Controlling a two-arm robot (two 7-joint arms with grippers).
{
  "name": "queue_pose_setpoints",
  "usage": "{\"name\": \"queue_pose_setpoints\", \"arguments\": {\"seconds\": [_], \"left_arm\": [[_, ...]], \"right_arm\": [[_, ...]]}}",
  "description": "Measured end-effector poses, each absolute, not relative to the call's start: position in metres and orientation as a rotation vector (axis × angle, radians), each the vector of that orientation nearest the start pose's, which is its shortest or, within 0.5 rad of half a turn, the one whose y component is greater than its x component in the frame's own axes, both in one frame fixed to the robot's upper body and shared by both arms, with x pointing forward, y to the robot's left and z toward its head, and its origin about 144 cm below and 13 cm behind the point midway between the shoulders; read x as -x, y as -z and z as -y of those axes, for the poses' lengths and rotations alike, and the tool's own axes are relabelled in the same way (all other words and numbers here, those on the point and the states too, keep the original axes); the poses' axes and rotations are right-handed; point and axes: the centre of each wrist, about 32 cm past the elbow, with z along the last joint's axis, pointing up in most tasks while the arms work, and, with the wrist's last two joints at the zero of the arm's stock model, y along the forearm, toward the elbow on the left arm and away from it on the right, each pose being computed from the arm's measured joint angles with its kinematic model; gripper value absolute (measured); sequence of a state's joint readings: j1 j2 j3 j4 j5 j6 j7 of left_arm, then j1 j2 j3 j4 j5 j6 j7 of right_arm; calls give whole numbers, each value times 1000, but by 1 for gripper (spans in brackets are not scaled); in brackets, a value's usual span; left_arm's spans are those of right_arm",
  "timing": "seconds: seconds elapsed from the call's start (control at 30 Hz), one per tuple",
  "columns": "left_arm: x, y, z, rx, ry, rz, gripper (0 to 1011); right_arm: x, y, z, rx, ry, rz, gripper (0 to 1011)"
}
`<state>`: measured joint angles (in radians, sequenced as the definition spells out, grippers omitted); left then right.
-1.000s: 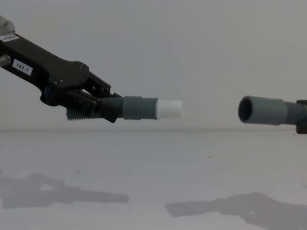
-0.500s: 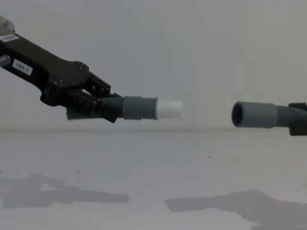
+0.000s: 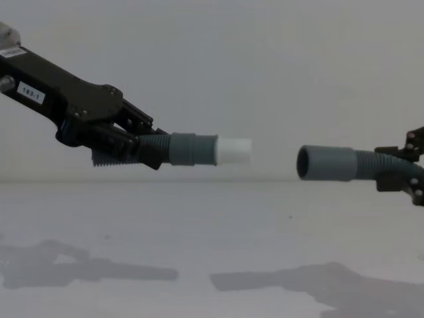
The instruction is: Use both hands to pick up one end of the pipe from the table, align the ends, and insert them.
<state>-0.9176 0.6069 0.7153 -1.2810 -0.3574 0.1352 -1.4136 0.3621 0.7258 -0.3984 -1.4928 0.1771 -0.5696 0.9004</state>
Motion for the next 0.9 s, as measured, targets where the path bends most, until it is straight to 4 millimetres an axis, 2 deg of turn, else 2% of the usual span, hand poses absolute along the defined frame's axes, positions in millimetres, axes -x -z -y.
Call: {"name": "queue_pose_setpoints", "arguments": {"seconds": [0.4,0.9], "left_arm": [[-622,-1362,-282,-523,107,222,300],[-622,-1362,-282,-523,107,222,300]], "right_arm": [[-528,-1247,329,283,256,784,192],[-532,-1248,320,282,267,778,192]]}}
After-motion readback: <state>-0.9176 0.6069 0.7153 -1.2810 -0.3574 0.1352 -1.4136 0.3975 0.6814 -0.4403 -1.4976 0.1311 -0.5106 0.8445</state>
